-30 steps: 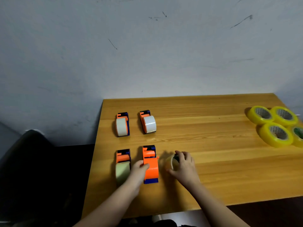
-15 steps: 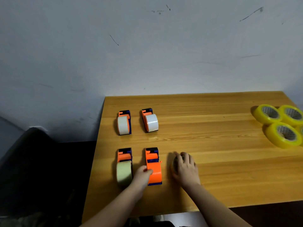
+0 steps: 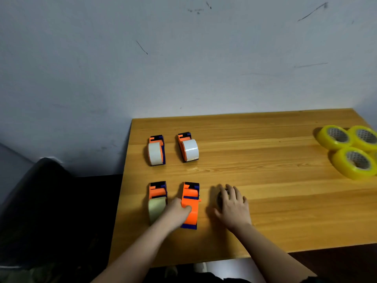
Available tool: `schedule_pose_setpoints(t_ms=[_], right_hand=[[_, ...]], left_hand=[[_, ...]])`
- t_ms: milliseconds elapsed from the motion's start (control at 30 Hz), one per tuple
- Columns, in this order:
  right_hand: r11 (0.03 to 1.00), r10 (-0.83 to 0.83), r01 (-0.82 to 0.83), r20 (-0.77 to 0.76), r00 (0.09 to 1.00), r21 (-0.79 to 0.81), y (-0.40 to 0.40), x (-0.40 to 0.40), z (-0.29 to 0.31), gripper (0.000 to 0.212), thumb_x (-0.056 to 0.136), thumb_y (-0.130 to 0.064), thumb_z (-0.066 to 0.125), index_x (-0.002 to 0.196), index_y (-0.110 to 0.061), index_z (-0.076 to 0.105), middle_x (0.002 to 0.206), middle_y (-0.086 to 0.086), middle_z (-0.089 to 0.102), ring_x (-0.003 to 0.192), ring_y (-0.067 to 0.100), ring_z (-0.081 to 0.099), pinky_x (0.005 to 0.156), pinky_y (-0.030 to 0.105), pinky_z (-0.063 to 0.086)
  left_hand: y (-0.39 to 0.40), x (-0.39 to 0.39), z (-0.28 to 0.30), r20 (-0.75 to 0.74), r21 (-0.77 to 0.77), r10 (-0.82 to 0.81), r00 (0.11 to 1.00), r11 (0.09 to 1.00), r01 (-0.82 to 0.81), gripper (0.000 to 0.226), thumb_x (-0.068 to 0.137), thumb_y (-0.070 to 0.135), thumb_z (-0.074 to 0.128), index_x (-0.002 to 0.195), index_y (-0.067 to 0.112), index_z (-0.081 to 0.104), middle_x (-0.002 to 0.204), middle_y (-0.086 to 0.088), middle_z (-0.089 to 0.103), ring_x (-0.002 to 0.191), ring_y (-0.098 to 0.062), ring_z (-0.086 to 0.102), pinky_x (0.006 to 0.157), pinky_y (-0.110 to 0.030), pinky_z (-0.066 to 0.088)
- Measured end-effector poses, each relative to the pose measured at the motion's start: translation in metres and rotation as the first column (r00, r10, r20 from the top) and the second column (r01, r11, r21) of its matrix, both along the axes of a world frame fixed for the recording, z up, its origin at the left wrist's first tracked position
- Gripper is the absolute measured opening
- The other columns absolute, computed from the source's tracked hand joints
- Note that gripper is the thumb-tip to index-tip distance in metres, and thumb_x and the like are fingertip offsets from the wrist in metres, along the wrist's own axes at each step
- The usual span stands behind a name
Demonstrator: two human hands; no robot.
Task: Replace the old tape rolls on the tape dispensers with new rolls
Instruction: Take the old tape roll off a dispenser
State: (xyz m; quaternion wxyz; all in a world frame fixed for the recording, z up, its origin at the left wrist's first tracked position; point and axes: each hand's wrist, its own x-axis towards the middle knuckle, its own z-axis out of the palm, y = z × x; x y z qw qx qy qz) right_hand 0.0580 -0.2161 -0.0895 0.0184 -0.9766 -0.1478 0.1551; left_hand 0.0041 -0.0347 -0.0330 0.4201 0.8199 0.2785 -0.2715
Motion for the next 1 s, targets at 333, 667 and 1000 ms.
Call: schedule_pose_setpoints(t_ms=[333,667,1000], right_hand=[[0.996,-0.077,0.073,0.073,0.994,0.048,0.006,-0.011,0.010,0.063,0.093,-0.046,0.047,0.147,-0.019,0.031,0.149,0.004,0.037,0.141,0.023,0.030,0.107,0.042,0.035],[0.991,-0.120,0.112,0.133,0.984,0.069,-0.004,-0.021,-0.001,0.064,0.064,-0.046,0.079,0.118,-0.017,0.064,0.110,0.006,0.067,0.103,0.027,0.065,0.071,0.042,0.056],[0.999,-0.045,0.041,0.133,0.990,0.036,-0.002,-0.012,0.019,0.051,0.093,-0.048,0.045,0.138,-0.024,0.040,0.142,-0.002,0.042,0.132,0.018,0.039,0.102,0.033,0.035]], left_hand=[[0.004,-0.006,0.006,0.002,0.277,-0.314,0.949,0.913,0.301,0.064,0.088,0.019,0.059,0.141,0.014,0.024,0.101,-0.007,0.059,0.089,-0.025,0.062,0.066,-0.035,0.047],[-0.010,-0.014,-0.009,0.146,0.453,-0.400,0.905,0.840,0.299,0.044,0.092,0.013,0.056,0.135,0.016,0.044,0.121,-0.008,0.061,0.106,-0.025,0.063,0.087,-0.037,0.053],[0.003,0.001,0.020,0.158,0.725,-0.646,0.746,0.589,0.357,0.036,0.099,0.031,0.040,0.130,0.013,0.038,0.123,-0.010,0.052,0.103,-0.029,0.062,0.073,-0.035,0.052]])
